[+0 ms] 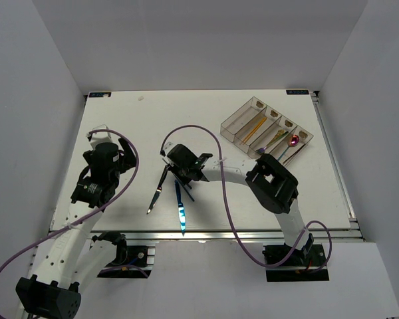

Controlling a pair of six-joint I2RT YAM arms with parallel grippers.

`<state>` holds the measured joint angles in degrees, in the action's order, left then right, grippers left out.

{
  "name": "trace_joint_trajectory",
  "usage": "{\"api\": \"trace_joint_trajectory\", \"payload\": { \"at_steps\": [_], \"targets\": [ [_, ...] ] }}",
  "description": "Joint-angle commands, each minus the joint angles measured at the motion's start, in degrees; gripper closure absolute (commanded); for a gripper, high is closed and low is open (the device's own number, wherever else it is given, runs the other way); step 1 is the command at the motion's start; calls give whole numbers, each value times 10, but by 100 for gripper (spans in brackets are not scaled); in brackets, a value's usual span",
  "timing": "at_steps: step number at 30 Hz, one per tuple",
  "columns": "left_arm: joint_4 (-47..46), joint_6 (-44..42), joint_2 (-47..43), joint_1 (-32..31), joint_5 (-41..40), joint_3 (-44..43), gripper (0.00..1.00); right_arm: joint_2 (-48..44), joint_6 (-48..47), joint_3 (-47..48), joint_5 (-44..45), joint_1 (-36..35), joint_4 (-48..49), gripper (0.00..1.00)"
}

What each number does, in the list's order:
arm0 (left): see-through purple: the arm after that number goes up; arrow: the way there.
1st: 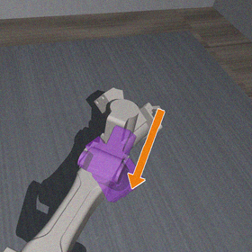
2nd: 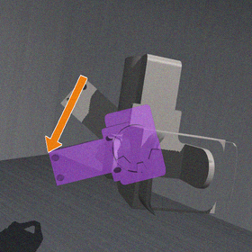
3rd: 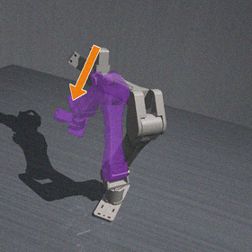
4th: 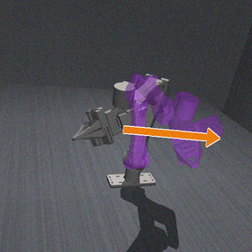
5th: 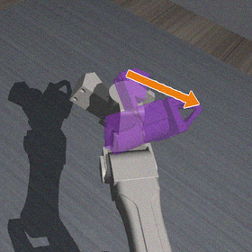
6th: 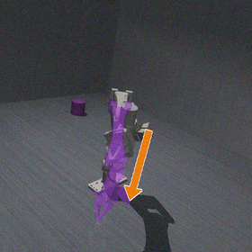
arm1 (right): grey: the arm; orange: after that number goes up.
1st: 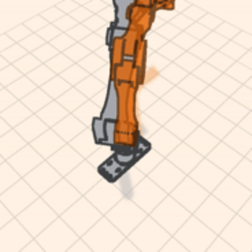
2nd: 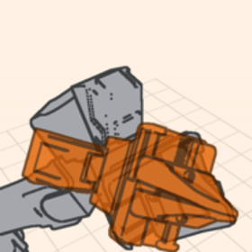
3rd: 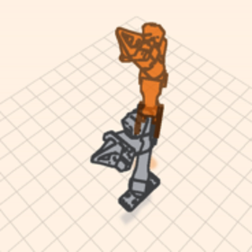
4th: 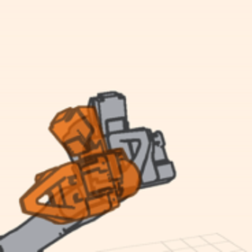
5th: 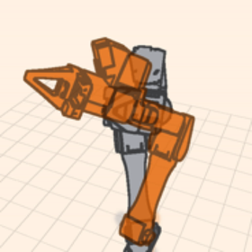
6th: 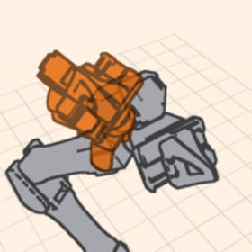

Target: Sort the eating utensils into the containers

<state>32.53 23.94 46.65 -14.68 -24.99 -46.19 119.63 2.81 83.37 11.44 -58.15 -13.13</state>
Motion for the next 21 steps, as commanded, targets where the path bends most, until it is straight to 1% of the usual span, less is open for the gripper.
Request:
{"api": "trace_joint_trajectory", "payload": {
  "at_steps": [1, 7, 8, 10, 11, 12, 15, 18, 21],
  "targets": [
    [-4, -2, -10, 2, 2, 1, 2, 6, 1, 8, 6, 0, -16, 69],
    [-4, -2, -11, 2, 1, 1, 2, 17, 13, 11, 7, 13, -34, 82],
    [-4, -2, -12, 2, 1, 1, 2, 17, 20, 4, 4, 20, -36, 86],
    [-4, -2, -13, 2, 1, 1, 2, 10, 25, -7, 0, 26, -37, 91],
    [-5, -2, -13, 2, 1, 1, 2, 8, 27, -14, 1, 32, -37, 96],
    [-5, -2, -13, 1, 3, 1, 2, 5, 32, -17, 2, 34, -37, 99],
    [-4, -2, -13, 2, 2, 1, 2, -14, 41, -31, 2, 44, -31, 100],
    [-4, -2, -15, 2, 1, 1, 2, -54, 53, -54, -40, 58, -2, 100],
    [-4, -2, -17, 2, 0, 1, 2, -124, 79, -97, -78, 77, 58, 100]
  ]
}}
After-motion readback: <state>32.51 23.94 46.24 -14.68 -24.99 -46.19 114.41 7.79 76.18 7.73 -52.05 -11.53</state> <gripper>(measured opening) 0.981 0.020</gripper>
